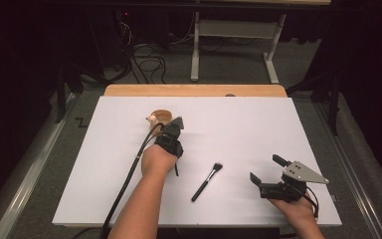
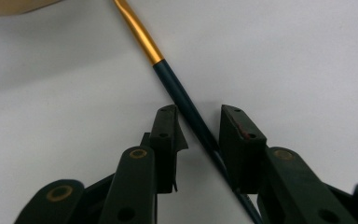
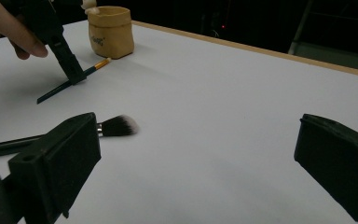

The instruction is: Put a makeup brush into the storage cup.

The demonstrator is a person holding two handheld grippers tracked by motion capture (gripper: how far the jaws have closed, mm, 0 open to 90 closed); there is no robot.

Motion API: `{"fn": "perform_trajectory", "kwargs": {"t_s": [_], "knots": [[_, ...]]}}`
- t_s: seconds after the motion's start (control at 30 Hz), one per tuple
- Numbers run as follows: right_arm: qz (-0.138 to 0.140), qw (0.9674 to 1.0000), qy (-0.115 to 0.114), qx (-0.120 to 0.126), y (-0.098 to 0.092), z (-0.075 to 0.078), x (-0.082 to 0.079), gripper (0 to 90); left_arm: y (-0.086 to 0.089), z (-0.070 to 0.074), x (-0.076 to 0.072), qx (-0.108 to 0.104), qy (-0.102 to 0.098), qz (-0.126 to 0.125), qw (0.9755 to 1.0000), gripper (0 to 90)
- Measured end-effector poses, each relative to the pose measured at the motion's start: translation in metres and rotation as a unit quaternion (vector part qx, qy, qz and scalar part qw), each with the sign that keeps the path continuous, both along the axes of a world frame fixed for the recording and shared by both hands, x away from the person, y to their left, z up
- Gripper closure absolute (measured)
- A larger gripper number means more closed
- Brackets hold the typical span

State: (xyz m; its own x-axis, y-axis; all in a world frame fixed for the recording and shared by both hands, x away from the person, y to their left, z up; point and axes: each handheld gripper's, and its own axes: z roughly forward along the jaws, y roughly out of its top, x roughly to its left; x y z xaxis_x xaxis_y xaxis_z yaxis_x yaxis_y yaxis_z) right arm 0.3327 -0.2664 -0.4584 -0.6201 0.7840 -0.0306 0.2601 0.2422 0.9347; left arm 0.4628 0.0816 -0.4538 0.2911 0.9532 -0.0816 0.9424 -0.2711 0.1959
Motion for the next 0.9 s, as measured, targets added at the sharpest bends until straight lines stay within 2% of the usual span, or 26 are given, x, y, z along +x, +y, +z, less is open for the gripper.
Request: {"fn": "perform_trajectory", "kwargs": {"t_s": [0.33,0.67,0.9], "knots": [[0.001,1.0000,-0.002,-0.001,0.0002,0.0001,0.0000,0.9,0.0023,0.0000,-0.0005,0.005,0.004,-0.015,0.9999,74.9],[0.000,1.0000,-0.002,-0.002,0.0000,0.0002,0.0002,0.9,0.0033,0.0005,-0.0003,-0.004,0.016,-0.016,0.9997,71.1],[0.001,1.0000,-0.004,-0.002,0.0001,0.0006,-0.0002,0.9,0.0042,-0.0001,-0.0003,0.002,0.013,-0.016,0.9998,76.7]]}}
